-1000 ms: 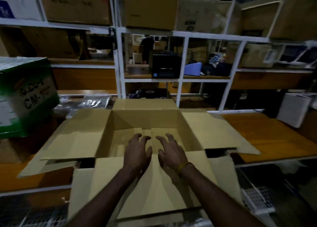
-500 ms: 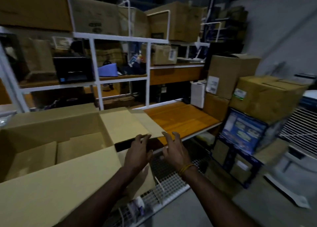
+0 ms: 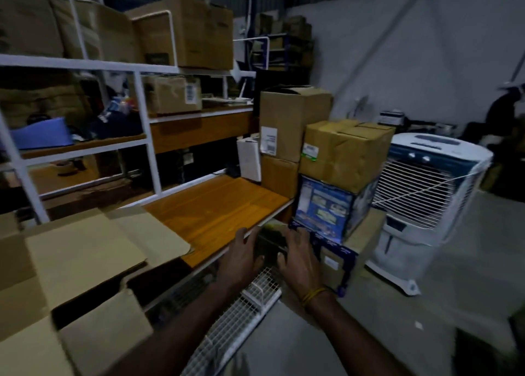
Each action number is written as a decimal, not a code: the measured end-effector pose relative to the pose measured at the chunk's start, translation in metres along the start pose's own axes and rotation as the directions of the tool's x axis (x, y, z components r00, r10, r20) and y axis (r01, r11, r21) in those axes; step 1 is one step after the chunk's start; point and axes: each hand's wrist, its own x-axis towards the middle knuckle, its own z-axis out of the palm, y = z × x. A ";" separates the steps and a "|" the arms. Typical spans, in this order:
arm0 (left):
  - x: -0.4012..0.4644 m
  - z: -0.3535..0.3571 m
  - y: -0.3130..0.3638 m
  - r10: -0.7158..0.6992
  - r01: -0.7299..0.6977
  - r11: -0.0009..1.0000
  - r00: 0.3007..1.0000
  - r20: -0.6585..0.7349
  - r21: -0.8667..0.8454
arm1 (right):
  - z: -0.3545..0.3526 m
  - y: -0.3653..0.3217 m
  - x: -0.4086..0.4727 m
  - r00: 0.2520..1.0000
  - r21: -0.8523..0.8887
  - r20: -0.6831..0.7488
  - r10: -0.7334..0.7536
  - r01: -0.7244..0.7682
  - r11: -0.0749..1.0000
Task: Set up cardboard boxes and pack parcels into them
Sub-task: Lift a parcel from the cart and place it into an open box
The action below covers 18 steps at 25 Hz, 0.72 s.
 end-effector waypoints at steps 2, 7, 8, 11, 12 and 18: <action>0.036 0.017 0.011 0.039 -0.038 0.999 0.999 0.007 -0.034 | -0.004 0.024 0.027 0.998 -0.027 -0.032 0.045 -0.046 0.999; 0.132 0.043 0.035 0.150 -0.151 0.985 0.988 -0.018 -0.086 | -0.008 0.068 0.103 0.981 -0.095 -0.135 0.140 -0.153 0.984; 0.151 0.048 0.039 0.171 -0.173 0.982 0.985 -0.025 -0.082 | -0.008 0.075 0.119 0.974 -0.101 -0.157 0.161 -0.178 0.979; 0.206 0.063 0.048 0.239 -0.239 0.967 0.971 -0.009 -0.086 | -0.007 0.092 0.162 0.950 -0.074 -0.254 0.184 -0.208 0.975; 0.221 0.067 0.051 0.255 -0.255 0.963 0.967 -0.007 -0.093 | -0.007 0.097 0.173 0.941 -0.067 -0.275 0.197 -0.223 0.973; 0.297 0.097 0.072 0.344 -0.344 0.930 0.939 -0.016 -0.129 | -0.002 0.137 0.236 0.914 -0.091 -0.323 0.246 -0.288 0.953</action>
